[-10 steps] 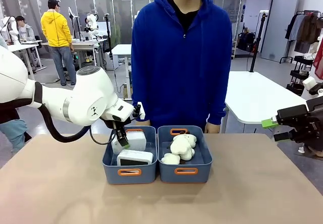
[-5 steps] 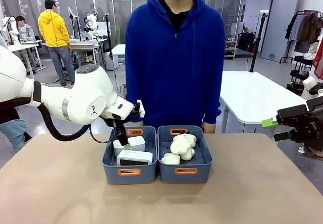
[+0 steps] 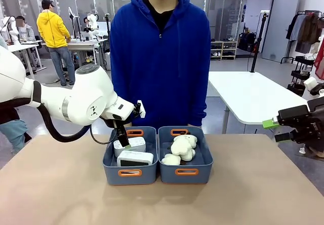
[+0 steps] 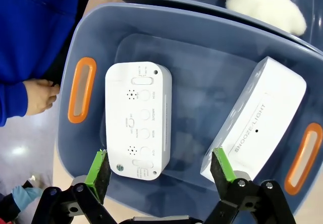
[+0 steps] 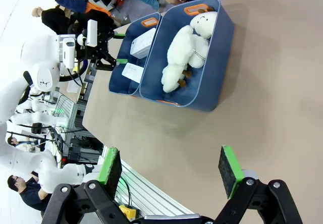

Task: Sort the digital clocks into the basket.
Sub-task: Pick up the Digital clock from the table and place it into the empty Plastic storage basket.

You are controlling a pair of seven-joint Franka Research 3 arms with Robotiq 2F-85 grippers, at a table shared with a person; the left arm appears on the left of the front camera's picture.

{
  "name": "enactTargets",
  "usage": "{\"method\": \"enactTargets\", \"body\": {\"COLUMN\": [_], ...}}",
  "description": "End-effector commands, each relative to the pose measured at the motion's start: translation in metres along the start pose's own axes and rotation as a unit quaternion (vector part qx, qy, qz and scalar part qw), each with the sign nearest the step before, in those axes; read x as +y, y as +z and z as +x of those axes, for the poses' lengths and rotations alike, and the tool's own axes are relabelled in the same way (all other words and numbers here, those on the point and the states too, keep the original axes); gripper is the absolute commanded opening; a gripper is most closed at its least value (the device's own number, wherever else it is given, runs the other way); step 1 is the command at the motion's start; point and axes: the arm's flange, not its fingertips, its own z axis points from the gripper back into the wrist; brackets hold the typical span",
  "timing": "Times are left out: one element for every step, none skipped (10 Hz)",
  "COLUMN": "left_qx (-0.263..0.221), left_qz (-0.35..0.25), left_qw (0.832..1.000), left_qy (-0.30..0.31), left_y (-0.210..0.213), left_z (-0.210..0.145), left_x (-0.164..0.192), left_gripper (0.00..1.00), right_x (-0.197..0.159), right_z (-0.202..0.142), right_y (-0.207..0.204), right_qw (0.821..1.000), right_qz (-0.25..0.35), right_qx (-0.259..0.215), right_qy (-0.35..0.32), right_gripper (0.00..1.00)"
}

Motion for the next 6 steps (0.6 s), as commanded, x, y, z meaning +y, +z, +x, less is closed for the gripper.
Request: {"method": "enactTargets", "body": {"left_qx": [-0.001, -0.001, -0.001, -0.001, 0.000, -0.007], "left_qz": [0.002, 0.002, 0.002, 0.002, 0.000, -0.009], "left_qw": [1.000, 1.000, 1.000, 1.000, 1.000, 1.000], "left_qy": [-0.006, -0.006, -0.006, -0.006, 0.000, 0.013], "left_y": [0.001, 0.001, 0.001, 0.001, 0.000, 0.024], "left_z": [0.000, 0.000, 0.000, 0.000, 0.000, -0.009], "left_x": [0.003, 0.003, 0.003, 0.003, 0.000, 0.009], "left_gripper": [1.00, 1.00, 1.00, 1.00, 1.00, 1.00], "right_x": [-0.001, -0.001, -0.001, -0.001, -0.001, -0.001], "right_z": [0.001, 0.001, 0.001, 0.001, 0.001, 0.001], "right_y": [-0.001, -0.001, -0.001, -0.001, -0.001, -0.001], "right_qw": [1.000, 1.000, 1.000, 1.000, 1.000, 1.000], "right_qz": [0.008, 0.008, 0.008, 0.008, 0.008, 0.008], "right_qx": [-0.004, -0.004, -0.004, -0.004, -0.004, -0.004], "right_qy": [0.004, 0.004, 0.004, 0.004, 0.004, 0.004], "right_gripper": [0.98, 0.98, 0.98, 0.98, 0.98, 0.98]}}
